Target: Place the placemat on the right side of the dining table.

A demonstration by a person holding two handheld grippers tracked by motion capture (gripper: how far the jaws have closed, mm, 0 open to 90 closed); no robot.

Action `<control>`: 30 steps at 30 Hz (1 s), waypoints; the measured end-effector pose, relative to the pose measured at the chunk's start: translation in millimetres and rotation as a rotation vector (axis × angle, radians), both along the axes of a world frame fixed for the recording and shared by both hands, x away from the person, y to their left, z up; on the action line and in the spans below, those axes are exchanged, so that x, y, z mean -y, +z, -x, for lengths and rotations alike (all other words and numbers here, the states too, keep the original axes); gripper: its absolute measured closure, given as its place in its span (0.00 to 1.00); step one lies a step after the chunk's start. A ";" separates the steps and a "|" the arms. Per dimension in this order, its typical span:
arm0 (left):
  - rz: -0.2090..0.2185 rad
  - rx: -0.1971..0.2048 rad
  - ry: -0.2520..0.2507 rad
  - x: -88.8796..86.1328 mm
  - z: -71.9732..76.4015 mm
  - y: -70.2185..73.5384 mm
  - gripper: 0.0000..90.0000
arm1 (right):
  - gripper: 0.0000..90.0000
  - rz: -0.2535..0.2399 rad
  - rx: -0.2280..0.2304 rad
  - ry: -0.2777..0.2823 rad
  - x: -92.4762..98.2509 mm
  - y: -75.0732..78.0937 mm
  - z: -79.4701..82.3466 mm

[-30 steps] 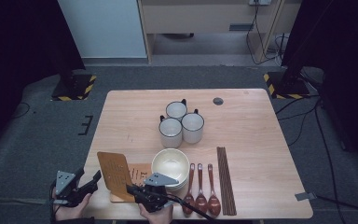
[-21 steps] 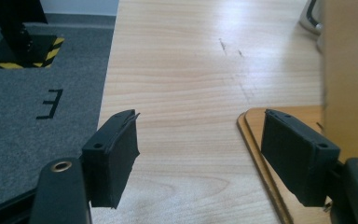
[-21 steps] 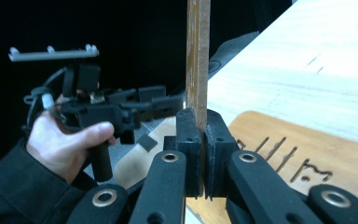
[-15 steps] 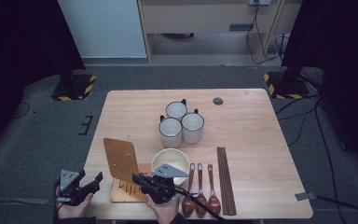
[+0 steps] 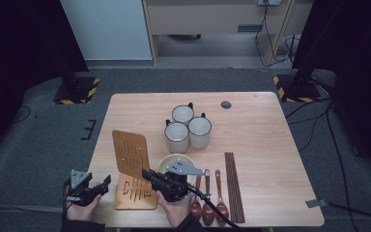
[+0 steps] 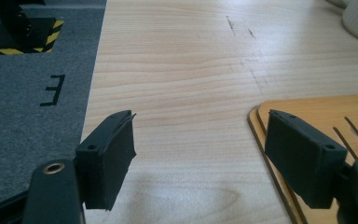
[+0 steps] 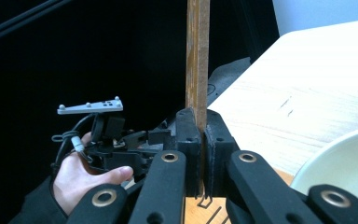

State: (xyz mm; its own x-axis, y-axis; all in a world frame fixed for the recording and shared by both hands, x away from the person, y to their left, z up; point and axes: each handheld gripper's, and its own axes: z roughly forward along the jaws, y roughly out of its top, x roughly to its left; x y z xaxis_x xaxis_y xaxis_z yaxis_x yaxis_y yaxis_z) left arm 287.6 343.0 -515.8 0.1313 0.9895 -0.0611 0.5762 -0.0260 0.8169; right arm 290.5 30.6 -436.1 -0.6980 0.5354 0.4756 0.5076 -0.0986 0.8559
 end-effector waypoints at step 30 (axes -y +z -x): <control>-0.009 -0.021 0.004 27.4 -48.8 3.5 0.23 | 0.97 -0.069 0.033 -0.062 48.1 36.7 -29.3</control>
State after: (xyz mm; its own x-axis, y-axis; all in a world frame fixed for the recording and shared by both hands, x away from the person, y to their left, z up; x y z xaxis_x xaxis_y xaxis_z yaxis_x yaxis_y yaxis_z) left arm 336.4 315.6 -512.3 0.1259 0.9905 -0.0549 0.5931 -0.0308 0.8045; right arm 319.7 -17.6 -399.4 -0.6805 0.5449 0.4898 0.4700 -0.1882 0.8624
